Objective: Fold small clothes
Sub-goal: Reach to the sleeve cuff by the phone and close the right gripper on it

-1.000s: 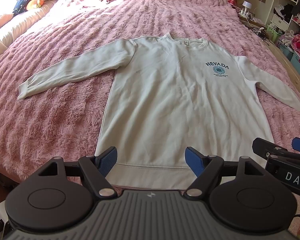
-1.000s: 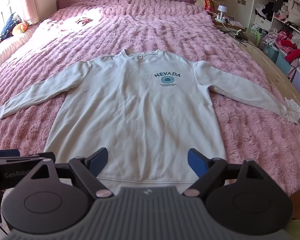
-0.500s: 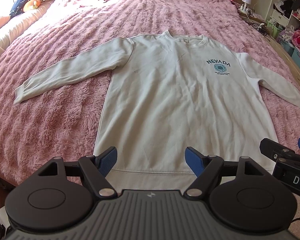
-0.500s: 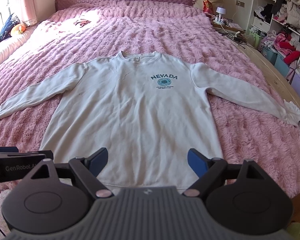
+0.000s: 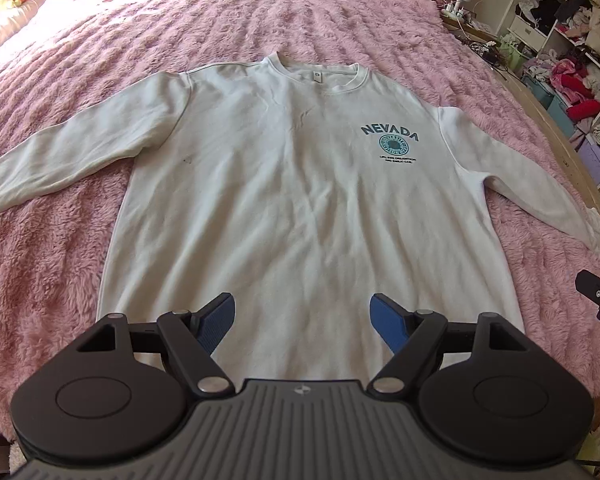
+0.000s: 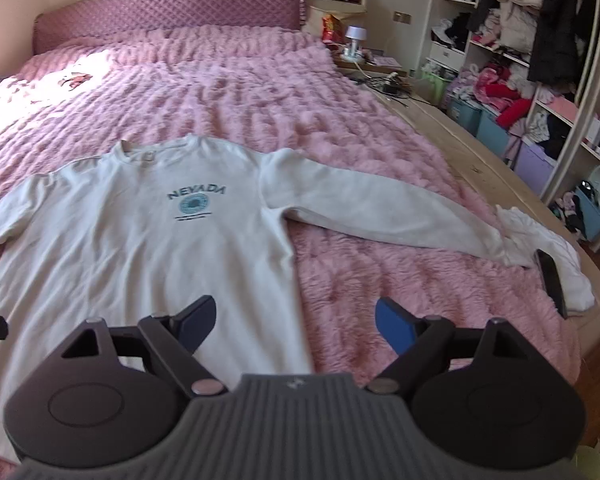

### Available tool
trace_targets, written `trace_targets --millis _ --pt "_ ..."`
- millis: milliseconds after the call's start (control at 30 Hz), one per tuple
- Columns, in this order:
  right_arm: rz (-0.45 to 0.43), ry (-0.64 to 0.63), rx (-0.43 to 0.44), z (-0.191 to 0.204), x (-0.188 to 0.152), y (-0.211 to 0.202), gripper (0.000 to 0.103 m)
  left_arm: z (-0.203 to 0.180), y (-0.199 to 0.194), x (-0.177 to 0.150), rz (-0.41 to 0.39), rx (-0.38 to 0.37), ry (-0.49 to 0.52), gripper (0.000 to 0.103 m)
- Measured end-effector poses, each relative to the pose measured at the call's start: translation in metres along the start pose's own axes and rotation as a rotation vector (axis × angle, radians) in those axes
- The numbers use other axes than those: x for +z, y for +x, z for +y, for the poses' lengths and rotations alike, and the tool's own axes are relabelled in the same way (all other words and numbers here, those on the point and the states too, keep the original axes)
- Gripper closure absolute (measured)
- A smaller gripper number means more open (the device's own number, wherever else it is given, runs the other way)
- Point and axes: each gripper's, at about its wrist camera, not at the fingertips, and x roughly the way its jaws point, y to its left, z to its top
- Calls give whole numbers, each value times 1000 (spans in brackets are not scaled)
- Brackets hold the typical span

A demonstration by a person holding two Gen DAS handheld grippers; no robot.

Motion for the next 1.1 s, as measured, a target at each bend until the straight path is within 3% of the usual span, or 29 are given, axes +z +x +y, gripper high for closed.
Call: trace_targets --millis 100,233,300,467,700,833,933,1000,1100 --pt "7 127 -60 -58 11 36 20 -16 22 16 5 -21 20 13" --pt "-67 312 -159 -135 16 85 20 -44 53 33 28 -39 63 13" --pt "-100 392 -167 -171 17 110 21 -59 67 39 45 -38 95 13" --pt "-140 429 -365 -239 23 171 21 -95 93 45 75 -46 173 13" --pt "-6 615 -371 -306 15 237 24 -122 120 47 123 -46 216 13" --pt "8 676 -340 -325 9 264 28 -133 132 49 139 -32 238 13" --pt "-17 705 -308 -329 9 274 60 -137 137 49 147 -25 249 13" --pt "-34 732 -254 -332 12 277 95 -137 141 48 150 -25 252 13" --pt "-51 737 -254 -328 20 273 101 -134 145 48 155 -24 246 13"
